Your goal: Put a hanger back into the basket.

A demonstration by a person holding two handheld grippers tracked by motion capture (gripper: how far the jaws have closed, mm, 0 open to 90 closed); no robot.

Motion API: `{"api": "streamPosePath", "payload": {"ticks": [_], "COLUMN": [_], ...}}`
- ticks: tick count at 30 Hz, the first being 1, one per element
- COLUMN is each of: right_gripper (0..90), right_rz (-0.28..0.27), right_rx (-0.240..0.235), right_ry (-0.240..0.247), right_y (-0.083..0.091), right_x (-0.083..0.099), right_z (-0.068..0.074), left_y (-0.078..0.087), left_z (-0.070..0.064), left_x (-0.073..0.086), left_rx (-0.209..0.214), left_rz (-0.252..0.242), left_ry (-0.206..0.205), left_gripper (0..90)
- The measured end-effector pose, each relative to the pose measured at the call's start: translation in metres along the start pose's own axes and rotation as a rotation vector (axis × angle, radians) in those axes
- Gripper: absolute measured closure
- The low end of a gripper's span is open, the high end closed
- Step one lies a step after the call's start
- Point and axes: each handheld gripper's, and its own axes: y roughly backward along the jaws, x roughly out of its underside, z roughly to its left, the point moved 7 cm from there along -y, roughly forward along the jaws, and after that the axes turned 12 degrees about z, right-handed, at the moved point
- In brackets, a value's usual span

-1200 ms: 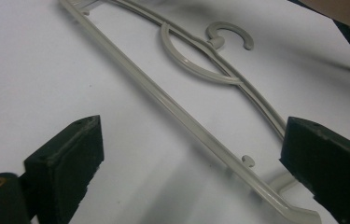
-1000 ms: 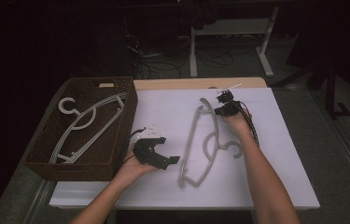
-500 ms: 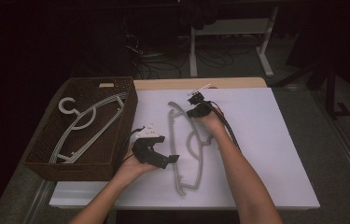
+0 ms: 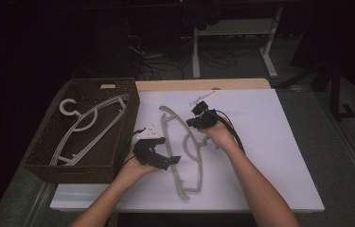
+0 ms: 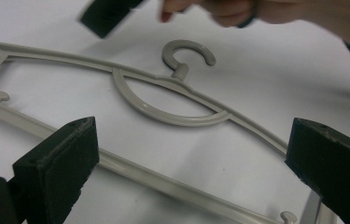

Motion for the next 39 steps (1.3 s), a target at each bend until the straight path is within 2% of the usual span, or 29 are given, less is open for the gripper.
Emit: {"api": "streamPosePath", "payload": {"ticks": [4,7,14,18,26,31,36,39], "right_gripper": [88.9,88.9,88.9,89.0,89.0,89.0,89.0,89.1], "right_rz": [0.012,0.024,0.07,0.114,0.174,0.188,0.214,0.218], "right_rx": [-0.02,-0.037,-0.071,-0.072,-0.075,-0.059,-0.037,-0.04], "right_ry": [0.031,0.049,0.107,0.131,0.154,0.155,0.181,0.176], "right_y": [0.017,0.024,0.029,0.028,0.022,0.022,0.017,0.018], "right_x": [0.025,0.042,0.077,0.092,0.114,0.115,0.115,0.115], "right_z": [0.02,0.034,0.07,0.083,0.094,0.098,0.103,0.102], "left_y": [-0.002,-0.003,-0.003,-0.004,-0.004,-0.005,-0.006,-0.006], "left_z": [0.0,-0.001,-0.001,-0.001,0.001,0.001,0.001,0.001], "left_x": [0.0,0.0,0.0,0.0,0.0,0.0,0.0,0.0], "left_rx": [-0.008,-0.012,-0.013,-0.014,-0.018,-0.017,-0.016,-0.015], "left_rz": [0.005,0.014,0.014,0.019,0.02,0.019,0.022,0.022], "left_ry": [0.0,-0.003,-0.003,-0.002,0.002,0.001,0.002,0.0], "left_gripper": [2.6,2.6,2.6,2.6,2.7,2.7,2.7,2.7]}}
